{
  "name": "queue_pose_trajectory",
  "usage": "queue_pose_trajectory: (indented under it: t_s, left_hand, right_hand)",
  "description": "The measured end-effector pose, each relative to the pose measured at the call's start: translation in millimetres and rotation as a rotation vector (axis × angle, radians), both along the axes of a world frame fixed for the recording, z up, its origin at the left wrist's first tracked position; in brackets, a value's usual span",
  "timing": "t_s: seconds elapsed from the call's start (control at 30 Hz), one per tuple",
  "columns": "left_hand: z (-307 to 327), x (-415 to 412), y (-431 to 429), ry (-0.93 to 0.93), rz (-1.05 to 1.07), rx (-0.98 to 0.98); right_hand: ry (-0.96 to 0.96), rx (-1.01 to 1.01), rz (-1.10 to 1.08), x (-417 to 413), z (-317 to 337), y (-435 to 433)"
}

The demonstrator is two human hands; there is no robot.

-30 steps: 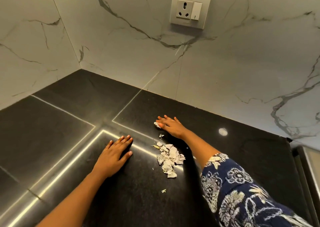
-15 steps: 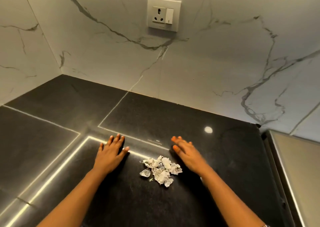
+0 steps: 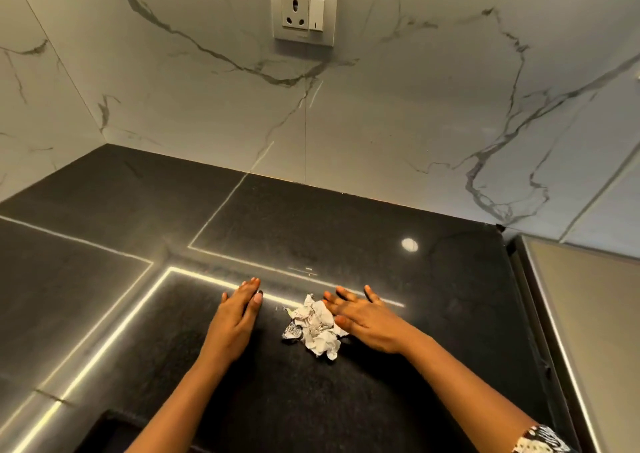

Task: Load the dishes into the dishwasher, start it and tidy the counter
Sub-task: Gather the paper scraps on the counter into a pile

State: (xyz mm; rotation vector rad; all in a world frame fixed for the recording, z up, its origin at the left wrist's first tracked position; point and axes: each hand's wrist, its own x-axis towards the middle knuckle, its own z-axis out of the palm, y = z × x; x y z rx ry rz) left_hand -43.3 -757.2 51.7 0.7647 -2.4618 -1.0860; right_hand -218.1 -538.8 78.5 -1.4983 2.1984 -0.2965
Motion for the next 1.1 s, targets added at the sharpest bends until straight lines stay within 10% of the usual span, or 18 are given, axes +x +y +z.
queue_pose_trajectory:
  t_s: [0.2, 0.4, 0.57, 0.7, 0.93, 1.1]
  left_hand:
    - [-6, -6, 6, -0.316, -0.187, -0.354]
    - [2, 0, 17, -0.410, -0.392, -0.525]
    - [-1, 26, 10, -0.156, -0.130, -0.276]
    - [-3, 36, -1, -0.056, 0.350, -0.067]
    - [-4, 35, 0, -0.243, 0.039, -0.207]
    - [-2, 39, 4, -0.166, 0.022, -0.136]
  right_hand:
    - [0.019, -0.093, -0.537, 16, -7, 34]
    - [0.069, -0.029, -0.290, 51, -12, -3]
    - [-0.396, -0.207, -0.323, 23, 10, -25]
    - [-0.166, -0.068, -0.277, -15, 9, -66]
    - [-0.234, 0.032, 0.094, 24, 13, -69]
    - [-0.347, -0.177, -0.045, 44, 11, -11]
